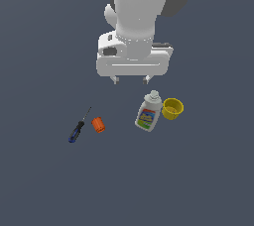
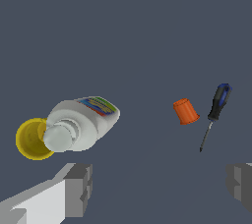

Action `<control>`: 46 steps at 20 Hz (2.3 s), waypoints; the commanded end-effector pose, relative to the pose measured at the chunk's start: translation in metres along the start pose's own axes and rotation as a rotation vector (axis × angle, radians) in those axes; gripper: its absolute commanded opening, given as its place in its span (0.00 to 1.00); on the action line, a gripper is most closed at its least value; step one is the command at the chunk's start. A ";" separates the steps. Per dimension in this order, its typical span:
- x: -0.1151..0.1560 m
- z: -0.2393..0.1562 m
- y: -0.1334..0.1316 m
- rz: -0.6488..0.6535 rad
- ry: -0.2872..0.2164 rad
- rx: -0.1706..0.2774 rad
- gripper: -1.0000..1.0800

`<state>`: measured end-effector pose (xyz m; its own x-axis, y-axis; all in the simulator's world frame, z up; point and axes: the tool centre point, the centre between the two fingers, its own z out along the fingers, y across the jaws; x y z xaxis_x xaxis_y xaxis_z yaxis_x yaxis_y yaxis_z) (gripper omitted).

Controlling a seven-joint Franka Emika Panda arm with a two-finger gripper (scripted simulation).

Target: Pick up a designated object from a clutter of objects.

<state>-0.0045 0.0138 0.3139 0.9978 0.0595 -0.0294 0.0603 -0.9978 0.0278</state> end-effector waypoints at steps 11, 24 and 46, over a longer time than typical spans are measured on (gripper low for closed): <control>0.008 -0.005 -0.015 -0.015 0.003 -0.009 0.96; 0.014 0.016 -0.002 -0.062 0.005 -0.001 0.96; 0.028 0.157 0.094 -0.366 0.026 0.027 0.96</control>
<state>0.0259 -0.0746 0.1692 0.9200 0.3918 -0.0094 0.3917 -0.9201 -0.0055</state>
